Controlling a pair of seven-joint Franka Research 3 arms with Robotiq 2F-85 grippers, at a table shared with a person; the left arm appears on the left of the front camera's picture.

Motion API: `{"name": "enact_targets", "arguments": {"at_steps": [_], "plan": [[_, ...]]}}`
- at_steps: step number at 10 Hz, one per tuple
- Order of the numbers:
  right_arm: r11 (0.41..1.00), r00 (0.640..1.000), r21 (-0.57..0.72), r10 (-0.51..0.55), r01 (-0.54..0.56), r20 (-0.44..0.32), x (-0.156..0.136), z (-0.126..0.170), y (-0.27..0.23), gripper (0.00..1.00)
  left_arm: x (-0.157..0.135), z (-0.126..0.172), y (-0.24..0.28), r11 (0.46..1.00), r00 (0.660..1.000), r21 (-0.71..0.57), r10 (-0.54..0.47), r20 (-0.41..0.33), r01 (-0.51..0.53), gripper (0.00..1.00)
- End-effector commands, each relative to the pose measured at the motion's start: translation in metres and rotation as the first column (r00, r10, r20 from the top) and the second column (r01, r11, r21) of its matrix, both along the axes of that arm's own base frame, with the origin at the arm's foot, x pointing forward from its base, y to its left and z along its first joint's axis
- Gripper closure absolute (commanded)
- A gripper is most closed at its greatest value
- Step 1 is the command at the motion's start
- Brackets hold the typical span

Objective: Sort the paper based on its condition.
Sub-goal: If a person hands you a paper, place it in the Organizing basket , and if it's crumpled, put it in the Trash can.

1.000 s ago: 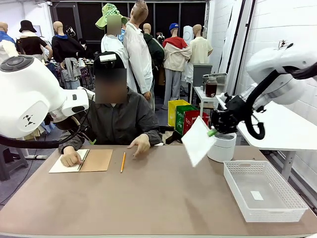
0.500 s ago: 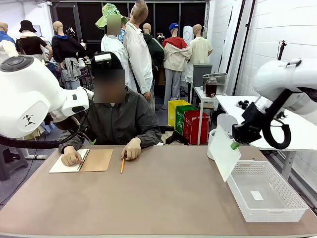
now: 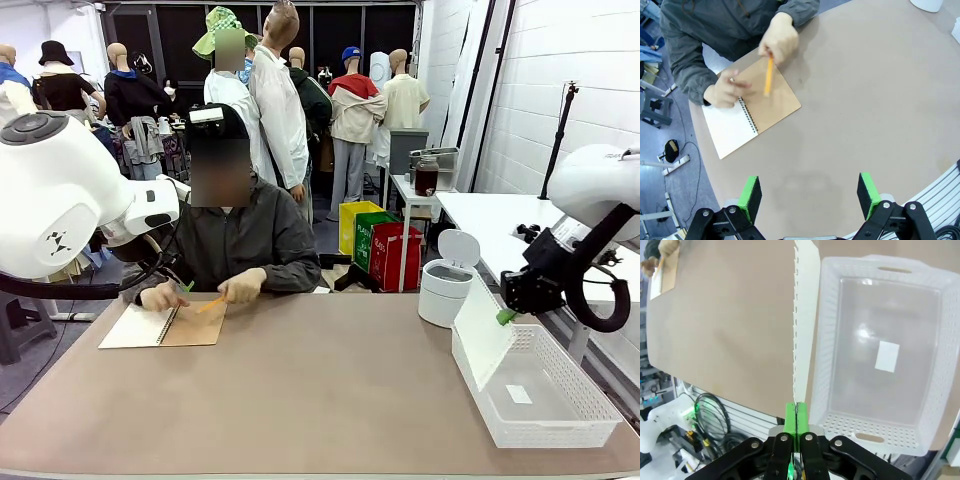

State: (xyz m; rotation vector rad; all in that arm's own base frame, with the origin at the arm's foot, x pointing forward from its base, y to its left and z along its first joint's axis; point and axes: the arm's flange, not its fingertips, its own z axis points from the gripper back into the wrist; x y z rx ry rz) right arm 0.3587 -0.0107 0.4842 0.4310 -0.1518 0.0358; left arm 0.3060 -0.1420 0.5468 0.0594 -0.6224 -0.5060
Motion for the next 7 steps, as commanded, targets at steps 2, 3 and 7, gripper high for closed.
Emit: {"name": "enact_targets", "arguments": {"at_steps": [2, 3, 7], "plan": [[0.999, 0.996, -0.040, -0.039, 0.036, -0.075, 0.003, -0.002, -0.017, 1.00, 0.000, 0.000, 0.001, 1.000, 1.000, 0.010, -0.008, 0.000, 0.008, 0.00], [0.999, 0.995, -0.041, -0.034, 0.030, -0.095, 0.007, -0.003, -0.023, 1.00, 0.000, 0.000, 0.001, 1.000, 1.000, 0.010, -0.008, 0.000, 0.008, 0.00], [0.997, 0.974, -0.046, 0.044, -0.056, -0.224, 0.041, -0.021, -0.037, 1.00, 0.000, 0.000, 0.001, 1.000, 1.000, 0.010, -0.008, 0.000, 0.008, 0.00]]}}
